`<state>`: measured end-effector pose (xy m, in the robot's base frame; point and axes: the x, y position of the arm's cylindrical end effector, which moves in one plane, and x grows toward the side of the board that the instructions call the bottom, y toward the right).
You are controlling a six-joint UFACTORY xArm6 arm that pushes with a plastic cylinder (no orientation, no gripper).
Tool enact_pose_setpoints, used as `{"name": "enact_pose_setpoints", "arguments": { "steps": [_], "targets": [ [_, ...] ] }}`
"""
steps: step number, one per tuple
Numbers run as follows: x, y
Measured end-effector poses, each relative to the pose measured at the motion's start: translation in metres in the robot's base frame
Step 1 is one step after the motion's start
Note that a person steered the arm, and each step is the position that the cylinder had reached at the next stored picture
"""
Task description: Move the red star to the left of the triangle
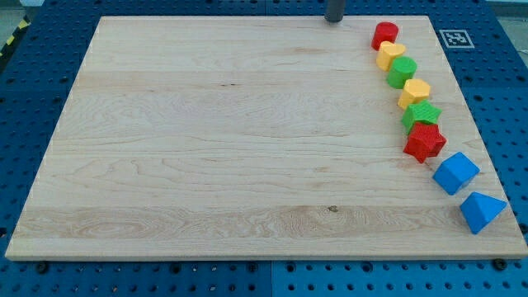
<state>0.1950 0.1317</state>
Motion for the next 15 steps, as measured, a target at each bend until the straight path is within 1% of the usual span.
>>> {"name": "enact_pose_setpoints", "arguments": {
  "steps": [2,3,5,6,7,8,9,10,11,13,14,15],
  "targets": [
    [0.003,0.08],
    [0.034,0.097],
    [0.116,0.142],
    [0.16,0.152],
    [0.2,0.149],
    [0.228,0.125],
    [0.236,0.11],
    [0.236,0.11],
    [0.247,0.11],
    [0.295,0.102],
    [0.302,0.095],
    [0.309,0.099]
  ]
}}
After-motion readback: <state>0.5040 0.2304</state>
